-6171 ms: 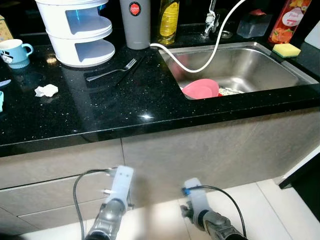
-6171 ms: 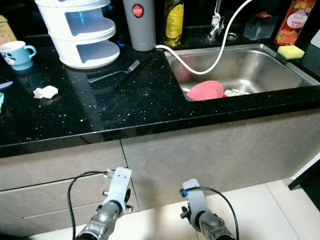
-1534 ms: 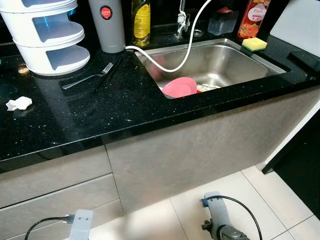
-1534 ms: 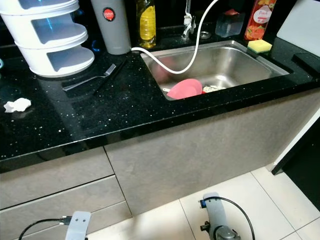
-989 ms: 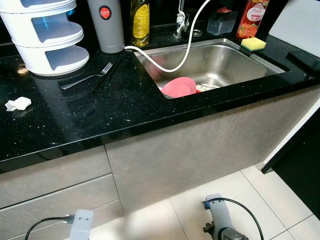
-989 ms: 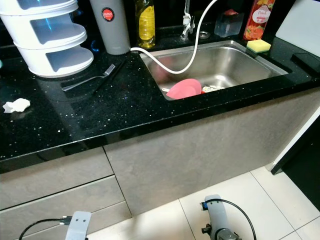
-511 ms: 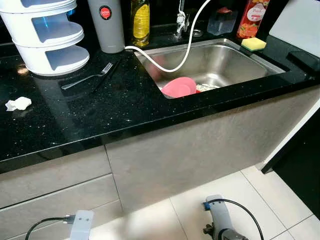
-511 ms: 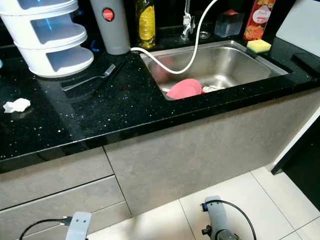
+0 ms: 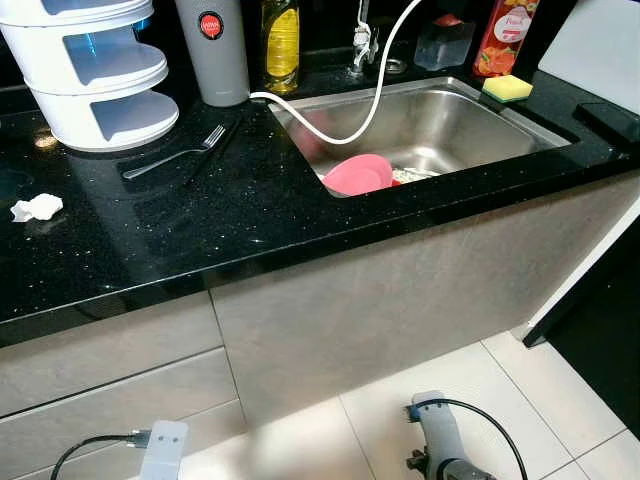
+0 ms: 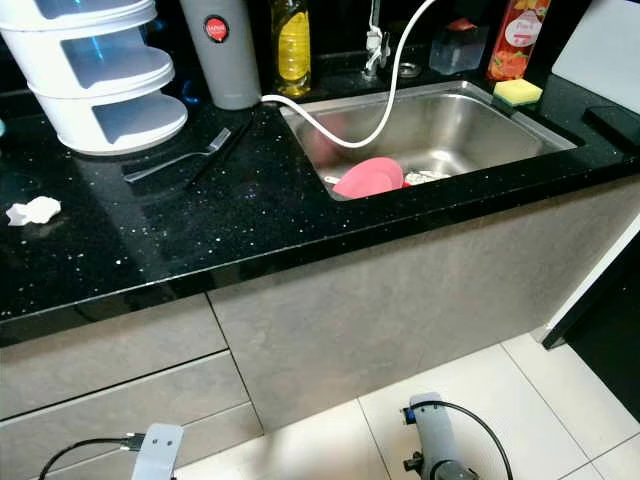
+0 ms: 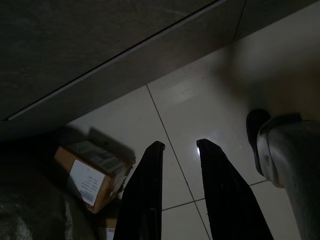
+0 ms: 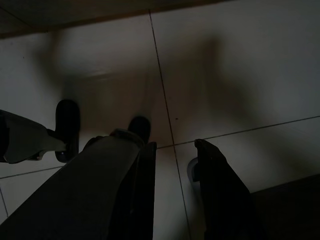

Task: Kitchen organization

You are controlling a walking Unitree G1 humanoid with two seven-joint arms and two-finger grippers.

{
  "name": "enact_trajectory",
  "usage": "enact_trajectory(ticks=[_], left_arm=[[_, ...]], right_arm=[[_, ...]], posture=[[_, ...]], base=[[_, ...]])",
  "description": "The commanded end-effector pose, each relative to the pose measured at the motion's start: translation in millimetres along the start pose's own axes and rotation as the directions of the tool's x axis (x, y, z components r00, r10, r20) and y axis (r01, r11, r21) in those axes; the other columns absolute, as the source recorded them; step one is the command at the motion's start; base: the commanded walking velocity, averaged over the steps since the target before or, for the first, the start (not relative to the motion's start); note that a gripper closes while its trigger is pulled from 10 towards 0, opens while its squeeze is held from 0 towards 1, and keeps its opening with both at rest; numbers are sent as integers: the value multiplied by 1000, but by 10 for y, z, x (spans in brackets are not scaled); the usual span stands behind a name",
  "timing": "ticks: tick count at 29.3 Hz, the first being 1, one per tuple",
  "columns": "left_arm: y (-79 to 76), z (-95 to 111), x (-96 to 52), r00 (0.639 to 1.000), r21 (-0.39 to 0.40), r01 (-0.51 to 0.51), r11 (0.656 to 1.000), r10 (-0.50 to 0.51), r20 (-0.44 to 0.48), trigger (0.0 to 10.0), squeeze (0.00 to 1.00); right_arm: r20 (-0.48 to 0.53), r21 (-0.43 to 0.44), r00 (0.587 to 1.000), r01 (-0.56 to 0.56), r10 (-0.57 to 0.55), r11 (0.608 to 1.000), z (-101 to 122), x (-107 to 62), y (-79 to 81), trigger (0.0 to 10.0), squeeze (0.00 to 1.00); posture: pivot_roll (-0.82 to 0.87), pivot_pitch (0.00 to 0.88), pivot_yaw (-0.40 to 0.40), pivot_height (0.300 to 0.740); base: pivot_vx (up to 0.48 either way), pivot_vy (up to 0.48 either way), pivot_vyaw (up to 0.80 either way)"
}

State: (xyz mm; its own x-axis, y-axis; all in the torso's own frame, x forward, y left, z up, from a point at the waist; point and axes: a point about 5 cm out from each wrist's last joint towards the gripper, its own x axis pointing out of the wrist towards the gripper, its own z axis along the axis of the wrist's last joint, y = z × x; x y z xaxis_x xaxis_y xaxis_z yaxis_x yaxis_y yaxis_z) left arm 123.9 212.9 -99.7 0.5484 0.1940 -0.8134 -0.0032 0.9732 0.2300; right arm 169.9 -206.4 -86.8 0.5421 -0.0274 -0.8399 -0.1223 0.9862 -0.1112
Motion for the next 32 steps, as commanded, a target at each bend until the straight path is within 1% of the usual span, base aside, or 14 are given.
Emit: enact_trajectory(ticks=[1,11,18,24,32], left_arm=[[24,-46,-10,1000,14,2,1000,-1,-16,10000,0],[27,-40,-8,1000,18,4,1000,-3,-16,10000,0],[35,-29,-4,1000,19,2,1000,-2,-14,10000,0],[-9,26,8,1000,20,3,1000,-3,5,10000,0],[-8,29,7,1000,17,2,1000,-2,10,10000,0]], right_arm=[[-24,-12,1000,0,0,1000,-68,-12,-12,10000,0],[-31,-26,1000,0,0,1000,-85,-16,-19,10000,0],[-15,-35,1000,-6,6,999,-39,-7,-6,10000,0],[-17,-45,1000,-10,9,999,-35,-5,3,10000,0],[-18,-49,1000,-12,11,999,-35,-4,9,10000,0]], posture=[[-35,0,6,740],[-37,0,6,740],[-35,0,6,740],[-32,0,4,740],[-30,0,2,740]], base=[[0,0,0],[0,0,0],[0,0,0],[0,0,0],[0,0,0]])
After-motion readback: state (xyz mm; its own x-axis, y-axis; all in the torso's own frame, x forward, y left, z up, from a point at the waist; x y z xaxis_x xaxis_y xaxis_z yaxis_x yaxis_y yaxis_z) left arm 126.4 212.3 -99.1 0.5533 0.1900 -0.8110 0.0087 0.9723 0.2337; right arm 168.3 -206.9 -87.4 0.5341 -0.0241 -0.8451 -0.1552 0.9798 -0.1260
